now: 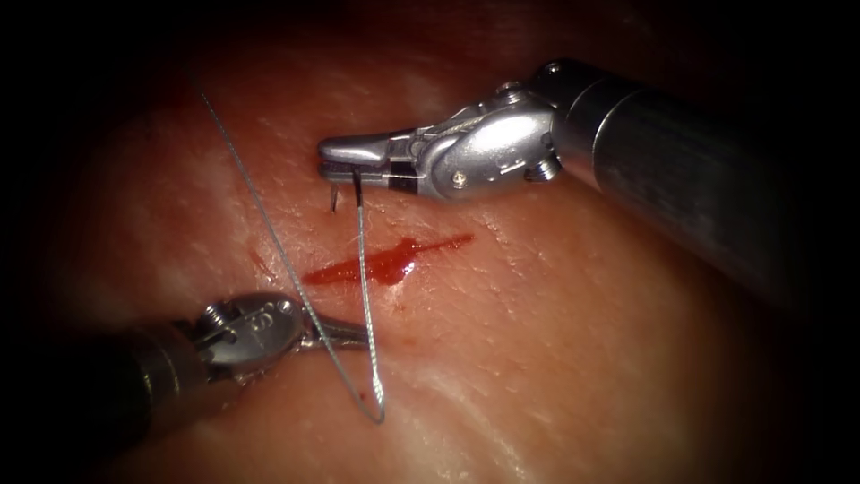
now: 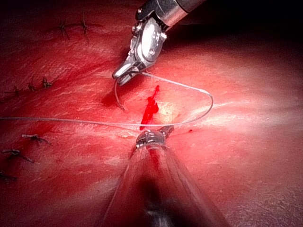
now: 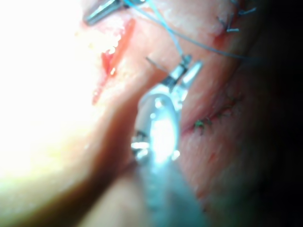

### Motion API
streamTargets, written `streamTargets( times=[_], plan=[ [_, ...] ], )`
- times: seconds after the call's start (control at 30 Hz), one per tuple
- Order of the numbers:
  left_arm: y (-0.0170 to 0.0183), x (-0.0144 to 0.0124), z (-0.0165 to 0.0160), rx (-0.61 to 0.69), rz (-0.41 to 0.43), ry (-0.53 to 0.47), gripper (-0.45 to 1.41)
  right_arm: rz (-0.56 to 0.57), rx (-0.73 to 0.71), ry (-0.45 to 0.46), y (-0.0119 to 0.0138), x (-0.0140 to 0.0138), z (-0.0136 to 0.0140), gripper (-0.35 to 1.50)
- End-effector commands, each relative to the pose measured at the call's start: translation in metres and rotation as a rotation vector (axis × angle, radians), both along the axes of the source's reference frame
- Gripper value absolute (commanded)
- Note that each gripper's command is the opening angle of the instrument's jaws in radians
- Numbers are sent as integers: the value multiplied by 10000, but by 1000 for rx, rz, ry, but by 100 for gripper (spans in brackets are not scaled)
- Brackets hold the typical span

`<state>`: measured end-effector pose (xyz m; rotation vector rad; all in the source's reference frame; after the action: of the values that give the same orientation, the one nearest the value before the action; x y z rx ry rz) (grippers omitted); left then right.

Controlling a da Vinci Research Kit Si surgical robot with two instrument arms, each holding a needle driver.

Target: Wound Closure

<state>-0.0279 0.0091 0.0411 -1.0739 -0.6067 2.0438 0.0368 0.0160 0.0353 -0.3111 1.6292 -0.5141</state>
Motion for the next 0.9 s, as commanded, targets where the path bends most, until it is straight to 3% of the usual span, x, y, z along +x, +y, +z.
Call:
streamTargets(
  times=[0.03,0.2,0.3,0.53,0.9],
  plan=[
    [0,-5,7,-1,1,-1,-45,-4,4,-5,9,9,7,-35],
    [0,-5,9,3,-2,-1,-45,-31,87,-53,19,20,23,-35],
    [0,-5,10,3,-2,-1,-45,-90,233,-84,24,27,33,-35],
    [0,-5,10,3,-2,-1,-45,-189,403,-33,28,37,35,-35],
    [0,-5,10,3,-2,-1,-45,-221,457,10,20,36,22,-35]
  ],
)
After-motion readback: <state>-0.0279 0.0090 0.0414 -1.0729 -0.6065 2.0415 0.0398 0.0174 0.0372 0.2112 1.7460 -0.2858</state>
